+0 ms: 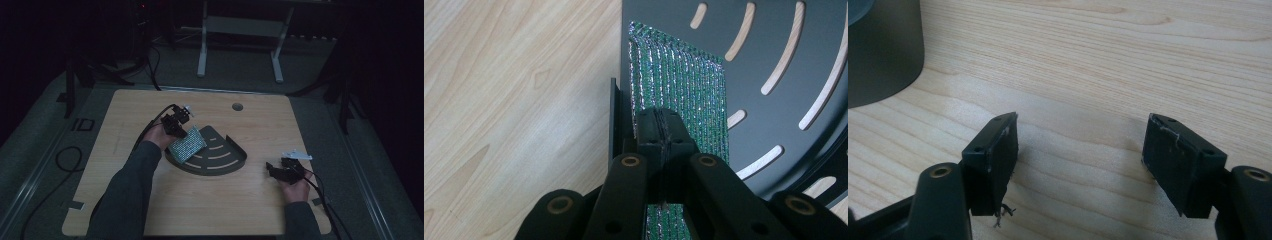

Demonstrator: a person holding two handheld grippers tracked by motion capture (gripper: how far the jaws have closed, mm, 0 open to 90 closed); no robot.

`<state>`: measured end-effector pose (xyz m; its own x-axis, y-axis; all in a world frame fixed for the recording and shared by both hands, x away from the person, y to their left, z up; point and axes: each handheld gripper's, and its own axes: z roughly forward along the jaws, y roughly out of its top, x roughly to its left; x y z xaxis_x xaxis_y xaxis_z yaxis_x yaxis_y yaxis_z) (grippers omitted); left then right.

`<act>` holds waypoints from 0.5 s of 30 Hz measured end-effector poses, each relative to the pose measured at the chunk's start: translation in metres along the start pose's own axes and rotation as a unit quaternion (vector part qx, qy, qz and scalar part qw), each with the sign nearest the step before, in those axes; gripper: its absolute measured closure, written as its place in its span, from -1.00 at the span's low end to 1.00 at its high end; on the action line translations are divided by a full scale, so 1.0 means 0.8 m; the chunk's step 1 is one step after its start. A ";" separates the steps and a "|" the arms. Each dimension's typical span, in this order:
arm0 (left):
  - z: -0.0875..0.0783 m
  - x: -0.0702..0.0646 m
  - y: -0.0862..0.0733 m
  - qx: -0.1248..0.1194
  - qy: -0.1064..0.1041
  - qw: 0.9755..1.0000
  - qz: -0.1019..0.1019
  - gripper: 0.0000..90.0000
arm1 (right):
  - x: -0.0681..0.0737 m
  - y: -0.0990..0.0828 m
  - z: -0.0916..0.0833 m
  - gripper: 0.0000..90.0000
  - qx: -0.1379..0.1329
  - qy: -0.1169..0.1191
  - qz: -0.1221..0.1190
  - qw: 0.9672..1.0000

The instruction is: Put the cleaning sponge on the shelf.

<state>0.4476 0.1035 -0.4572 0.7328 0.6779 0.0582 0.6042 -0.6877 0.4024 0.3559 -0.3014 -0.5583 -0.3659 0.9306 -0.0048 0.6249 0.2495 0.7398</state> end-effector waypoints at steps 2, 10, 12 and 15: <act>0.001 0.000 0.000 0.005 0.002 1.000 0.001 1.00 | 0.000 0.000 0.000 -0.34 0.000 0.000 0.000 1.000; 0.004 0.000 -0.001 0.013 0.011 1.000 0.004 0.99 | 0.000 0.000 0.000 -0.34 0.000 0.000 0.000 1.000; 0.005 0.000 -0.001 0.015 0.014 1.000 0.004 0.99 | 0.000 0.000 0.000 -0.34 0.000 0.000 0.000 1.000; 0.006 0.001 -0.002 0.018 0.017 1.000 0.002 0.99 | 0.000 0.000 0.000 -0.34 0.000 0.000 0.000 1.000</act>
<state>0.4492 0.1038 -0.4621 0.7249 0.6827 0.0919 0.6118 -0.6994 0.3697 0.3559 -0.3014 -0.5583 -0.3662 0.9305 -0.0049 0.6249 0.2498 0.7397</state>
